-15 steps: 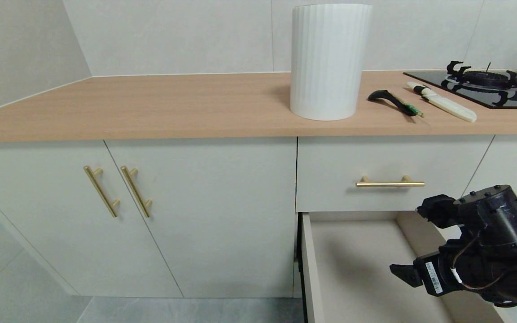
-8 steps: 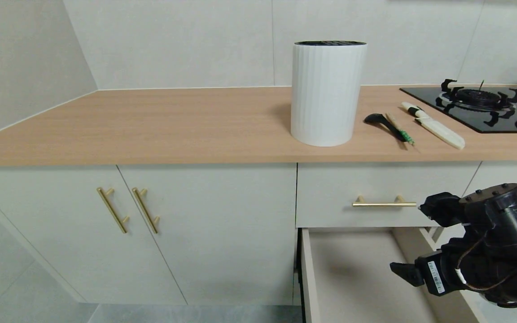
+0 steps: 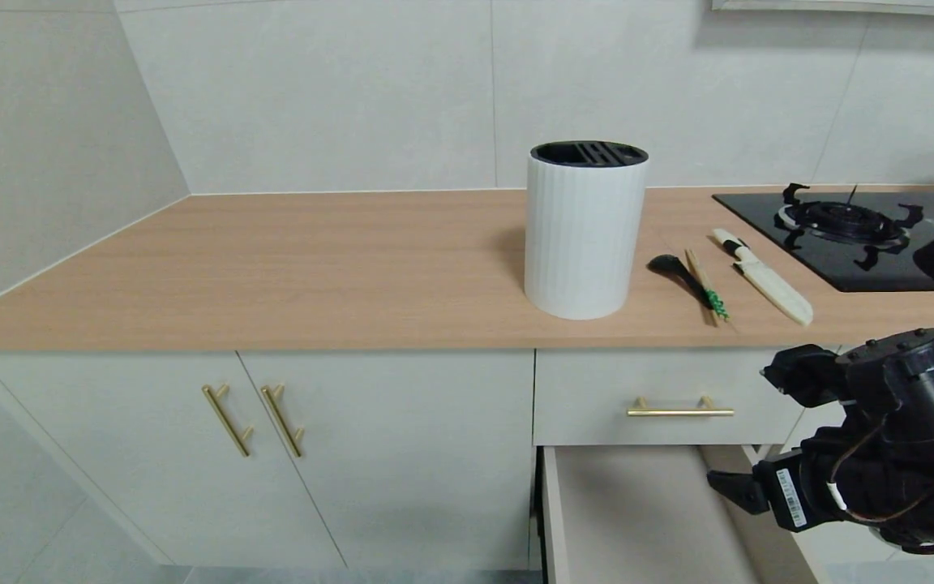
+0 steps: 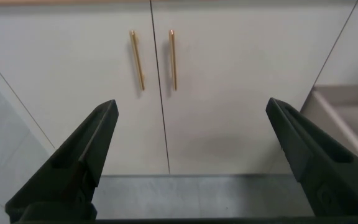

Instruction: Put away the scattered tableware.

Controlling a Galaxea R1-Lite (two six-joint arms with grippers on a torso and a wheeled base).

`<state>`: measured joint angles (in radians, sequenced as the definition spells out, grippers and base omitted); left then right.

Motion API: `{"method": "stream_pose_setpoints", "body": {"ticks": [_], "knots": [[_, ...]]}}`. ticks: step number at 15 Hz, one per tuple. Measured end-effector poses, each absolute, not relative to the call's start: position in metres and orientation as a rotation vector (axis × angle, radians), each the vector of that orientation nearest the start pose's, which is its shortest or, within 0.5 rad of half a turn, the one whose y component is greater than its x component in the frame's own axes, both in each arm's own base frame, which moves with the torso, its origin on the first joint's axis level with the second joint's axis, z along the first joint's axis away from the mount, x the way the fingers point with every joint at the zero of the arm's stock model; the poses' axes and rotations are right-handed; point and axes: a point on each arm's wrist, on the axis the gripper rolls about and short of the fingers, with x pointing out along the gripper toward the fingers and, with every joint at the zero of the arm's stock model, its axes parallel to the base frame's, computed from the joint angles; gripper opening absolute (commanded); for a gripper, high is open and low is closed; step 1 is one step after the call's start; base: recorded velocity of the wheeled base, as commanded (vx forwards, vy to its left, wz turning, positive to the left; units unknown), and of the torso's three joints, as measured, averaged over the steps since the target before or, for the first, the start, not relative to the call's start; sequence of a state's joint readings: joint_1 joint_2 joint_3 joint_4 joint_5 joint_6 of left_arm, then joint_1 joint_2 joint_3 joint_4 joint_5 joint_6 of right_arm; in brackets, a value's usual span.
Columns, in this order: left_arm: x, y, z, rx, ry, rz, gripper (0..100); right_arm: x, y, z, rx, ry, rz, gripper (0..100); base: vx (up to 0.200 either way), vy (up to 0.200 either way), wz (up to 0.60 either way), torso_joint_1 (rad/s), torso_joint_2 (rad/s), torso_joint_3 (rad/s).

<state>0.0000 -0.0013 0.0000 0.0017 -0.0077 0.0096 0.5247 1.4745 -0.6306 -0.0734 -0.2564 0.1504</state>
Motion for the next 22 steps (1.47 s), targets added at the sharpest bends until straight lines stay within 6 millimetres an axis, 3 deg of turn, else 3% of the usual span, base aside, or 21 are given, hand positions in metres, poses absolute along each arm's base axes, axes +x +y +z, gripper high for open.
{"method": "stream_pose_setpoints", "body": {"ticks": [5,9,14,17,22], "knots": [[-0.023,0.0,0.075,0.01,0.0,-0.008,100,0.191,0.103,0.149,-0.156,0.717,0.18,100,0.0,0.0,0.0,0.154,-0.36,-0.215],[-0.023,0.0,0.075,0.01,0.0,-0.008,100,0.202,0.109,0.169,-0.117,0.586,0.193,100,0.0,0.0,0.0,0.013,-0.03,-0.019],[-0.023,0.0,0.075,0.01,0.0,-0.008,100,0.256,0.117,0.202,-0.029,0.516,0.114,100,0.0,0.0,0.0,0.0,0.0,0.0],[-0.023,0.0,0.075,0.01,0.0,-0.008,100,0.283,0.119,0.201,0.038,0.523,0.018,100,0.0,0.0,0.0,0.0,0.0,0.0],[-0.023,0.0,0.075,0.01,0.0,-0.008,100,0.305,0.121,0.192,0.086,0.566,-0.09,100,0.0,0.0,0.0,0.0,0.0,0.0]]}}
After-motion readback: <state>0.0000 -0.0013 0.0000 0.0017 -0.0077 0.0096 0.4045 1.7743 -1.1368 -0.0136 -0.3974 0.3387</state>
